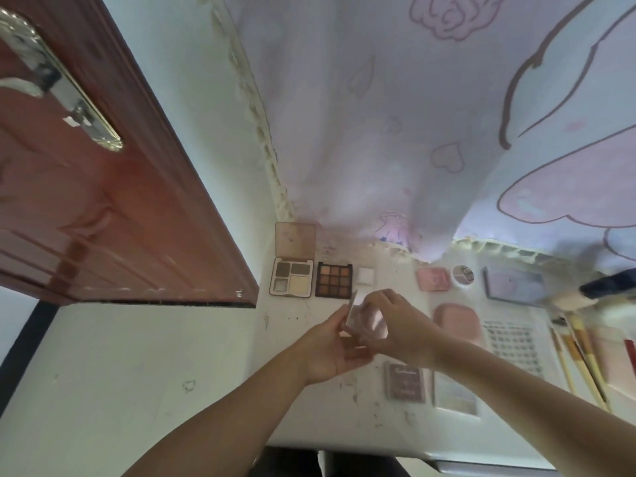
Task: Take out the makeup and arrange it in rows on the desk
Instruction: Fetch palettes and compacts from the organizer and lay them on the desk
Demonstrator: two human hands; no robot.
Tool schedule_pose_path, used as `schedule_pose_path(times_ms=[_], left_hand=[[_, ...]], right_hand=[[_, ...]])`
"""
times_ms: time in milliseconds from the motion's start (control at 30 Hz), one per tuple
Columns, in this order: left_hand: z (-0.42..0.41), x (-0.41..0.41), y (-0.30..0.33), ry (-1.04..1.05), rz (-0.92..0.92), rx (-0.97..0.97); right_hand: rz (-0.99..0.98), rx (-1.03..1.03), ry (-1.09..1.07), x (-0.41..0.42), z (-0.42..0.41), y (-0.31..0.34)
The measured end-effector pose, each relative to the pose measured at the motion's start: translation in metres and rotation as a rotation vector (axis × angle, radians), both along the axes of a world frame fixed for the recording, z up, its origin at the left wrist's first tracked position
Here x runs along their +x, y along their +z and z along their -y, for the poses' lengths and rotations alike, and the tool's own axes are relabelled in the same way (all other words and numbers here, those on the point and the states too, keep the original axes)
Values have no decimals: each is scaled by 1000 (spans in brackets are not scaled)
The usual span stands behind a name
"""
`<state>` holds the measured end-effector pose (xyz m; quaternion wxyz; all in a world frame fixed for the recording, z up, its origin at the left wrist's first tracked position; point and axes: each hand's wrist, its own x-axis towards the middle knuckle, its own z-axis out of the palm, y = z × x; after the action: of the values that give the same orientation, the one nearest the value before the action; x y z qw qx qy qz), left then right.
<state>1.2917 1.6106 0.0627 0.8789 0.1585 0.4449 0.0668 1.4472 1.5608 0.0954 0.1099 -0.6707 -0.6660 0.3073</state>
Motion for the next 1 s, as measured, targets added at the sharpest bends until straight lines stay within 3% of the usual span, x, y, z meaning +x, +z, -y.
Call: schedule_pose_path(times_ms=[267,500,800,1000], left_hand=[[0,-72,11,207,179,-75],[-3,-108,6,281,198,-77],[-14,-118,7,201,239,58],[-22,-112,13,126,215,153]], right_hand=[[-73,-51,58,-69,-19,10],[-164,-65,108,-102,-35,16],[-147,-77,117,-116,-44,23],[-195,22,40,-113,-48,28]])
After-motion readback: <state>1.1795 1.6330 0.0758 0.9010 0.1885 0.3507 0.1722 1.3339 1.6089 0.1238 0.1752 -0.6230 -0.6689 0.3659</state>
